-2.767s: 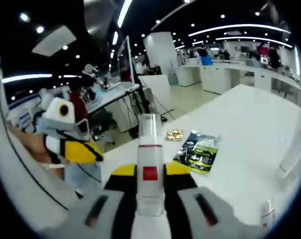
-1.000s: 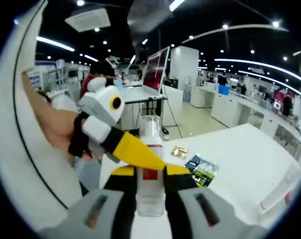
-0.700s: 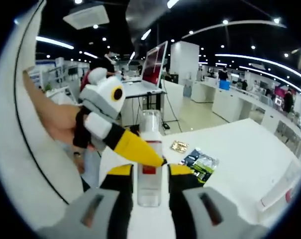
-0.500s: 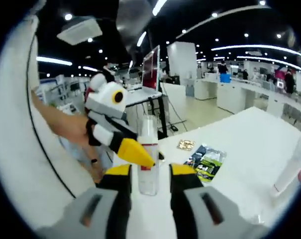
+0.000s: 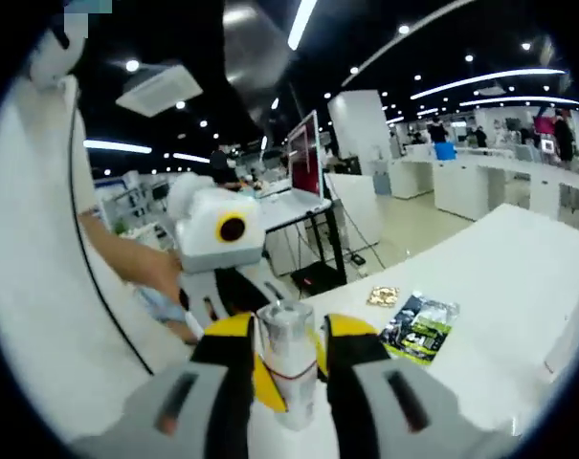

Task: Arrange the skincare products in the storage area until every visible bottle or jar stands upright without overlapping.

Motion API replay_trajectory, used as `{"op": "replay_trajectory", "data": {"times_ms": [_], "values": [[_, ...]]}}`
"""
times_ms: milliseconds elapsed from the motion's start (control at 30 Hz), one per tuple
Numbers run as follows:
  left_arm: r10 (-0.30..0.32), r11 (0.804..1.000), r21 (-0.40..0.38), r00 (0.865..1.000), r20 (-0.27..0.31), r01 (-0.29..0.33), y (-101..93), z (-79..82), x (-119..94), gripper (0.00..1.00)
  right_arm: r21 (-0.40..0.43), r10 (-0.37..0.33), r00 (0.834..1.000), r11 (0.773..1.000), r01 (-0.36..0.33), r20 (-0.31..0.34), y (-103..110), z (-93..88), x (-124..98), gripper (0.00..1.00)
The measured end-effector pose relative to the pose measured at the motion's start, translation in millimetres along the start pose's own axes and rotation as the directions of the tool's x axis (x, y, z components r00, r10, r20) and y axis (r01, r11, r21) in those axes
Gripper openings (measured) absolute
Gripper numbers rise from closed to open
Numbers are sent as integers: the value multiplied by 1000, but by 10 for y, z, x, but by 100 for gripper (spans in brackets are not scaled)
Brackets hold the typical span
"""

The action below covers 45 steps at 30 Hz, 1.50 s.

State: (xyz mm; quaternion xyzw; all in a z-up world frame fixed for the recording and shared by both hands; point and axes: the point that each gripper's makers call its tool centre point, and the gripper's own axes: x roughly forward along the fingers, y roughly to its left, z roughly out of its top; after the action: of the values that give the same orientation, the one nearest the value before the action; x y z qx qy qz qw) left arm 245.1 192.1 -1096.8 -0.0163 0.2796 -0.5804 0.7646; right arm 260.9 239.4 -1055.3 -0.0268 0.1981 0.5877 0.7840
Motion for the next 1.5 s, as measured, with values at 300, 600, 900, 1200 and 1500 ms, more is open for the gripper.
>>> {"op": "replay_trajectory", "data": {"times_ms": [300, 600, 900, 1200, 1500], "values": [[-85, 996, 10, 995, -45, 85, -59, -102, 91, 22, 28, -19, 995, 999, 22, -97, 10, -166, -66, 21], [-128, 990, 52, 991, -41, 130, -18, -79, 254, 22, 29, -134, 982, 990, 139, -136, -132, -259, -165, 19], [-67, 996, -63, 998, 21, 68, 284, -13, 292, 32, 133, -280, 959, 950, 282, -36, -639, -77, -432, 19], [51, 971, -236, 995, 85, -29, 592, -80, 12, 33, 220, -531, 847, 830, 513, 29, -1547, -97, -879, 19], [126, 945, -315, 987, 102, -88, 608, -280, -182, 29, 256, -681, 731, 713, 652, 34, -2275, -271, -1217, 19]]}}
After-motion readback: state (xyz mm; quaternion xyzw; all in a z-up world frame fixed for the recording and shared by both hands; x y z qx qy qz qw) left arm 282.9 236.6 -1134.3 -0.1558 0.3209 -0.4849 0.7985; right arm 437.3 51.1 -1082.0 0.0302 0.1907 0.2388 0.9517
